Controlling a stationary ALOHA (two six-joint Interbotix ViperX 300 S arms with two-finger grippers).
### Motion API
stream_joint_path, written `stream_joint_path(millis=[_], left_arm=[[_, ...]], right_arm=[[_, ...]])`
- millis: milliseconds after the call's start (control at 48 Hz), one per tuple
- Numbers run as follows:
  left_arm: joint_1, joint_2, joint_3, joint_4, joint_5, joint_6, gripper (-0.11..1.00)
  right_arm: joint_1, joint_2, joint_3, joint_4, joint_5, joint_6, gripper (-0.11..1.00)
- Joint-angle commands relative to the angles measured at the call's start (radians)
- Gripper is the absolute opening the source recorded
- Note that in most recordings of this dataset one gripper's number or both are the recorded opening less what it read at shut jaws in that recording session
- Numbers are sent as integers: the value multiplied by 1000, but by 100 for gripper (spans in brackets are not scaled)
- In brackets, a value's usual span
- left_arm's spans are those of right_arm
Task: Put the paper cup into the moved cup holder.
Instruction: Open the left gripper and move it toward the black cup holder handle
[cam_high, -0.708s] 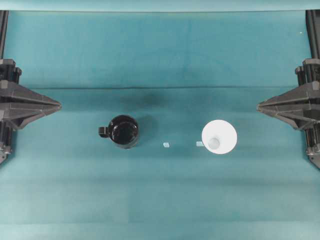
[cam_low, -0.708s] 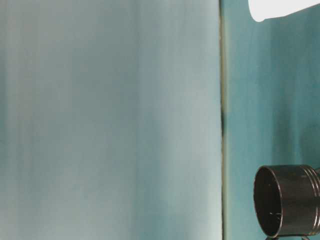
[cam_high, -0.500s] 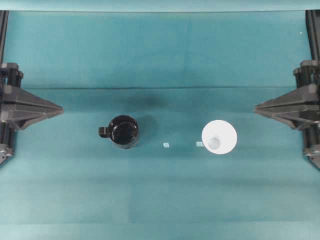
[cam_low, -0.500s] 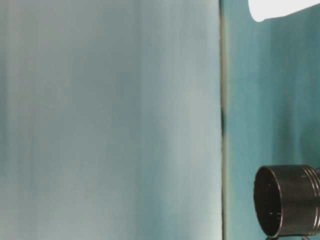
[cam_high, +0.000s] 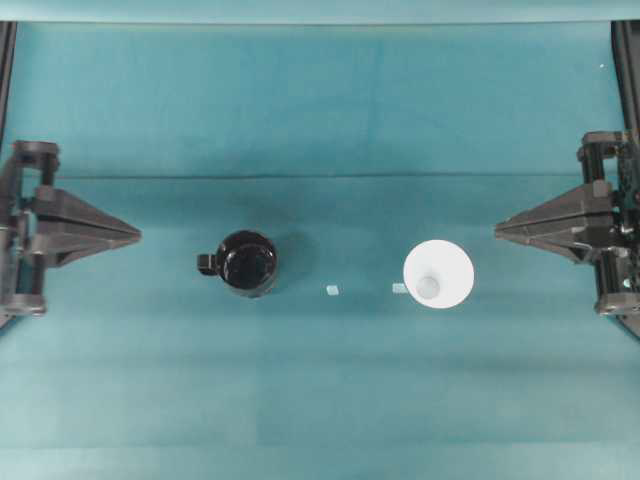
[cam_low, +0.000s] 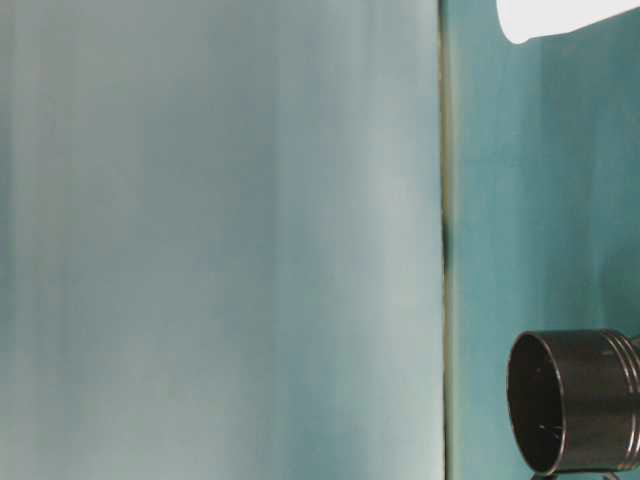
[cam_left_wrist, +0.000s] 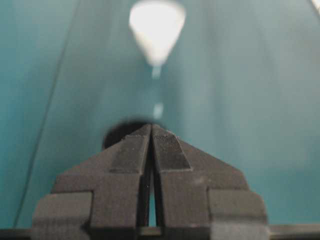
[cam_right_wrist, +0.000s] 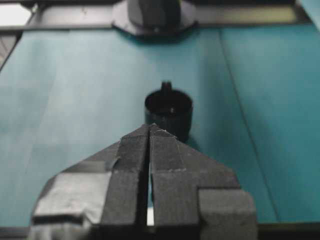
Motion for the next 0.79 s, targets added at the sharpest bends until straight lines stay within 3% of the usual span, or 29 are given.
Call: stream_joint_path(millis=[0, 312, 771], left_arm=[[12, 61, -11, 3, 21, 0, 0], [14, 259, -18, 3, 23, 5, 0], [21, 394, -37, 5, -2, 15, 0]], right_arm=[[-5, 8, -23, 3, 40, 28, 2], [-8, 21, -20, 3, 195, 97, 2], [-21, 28, -20, 3, 212, 97, 2]])
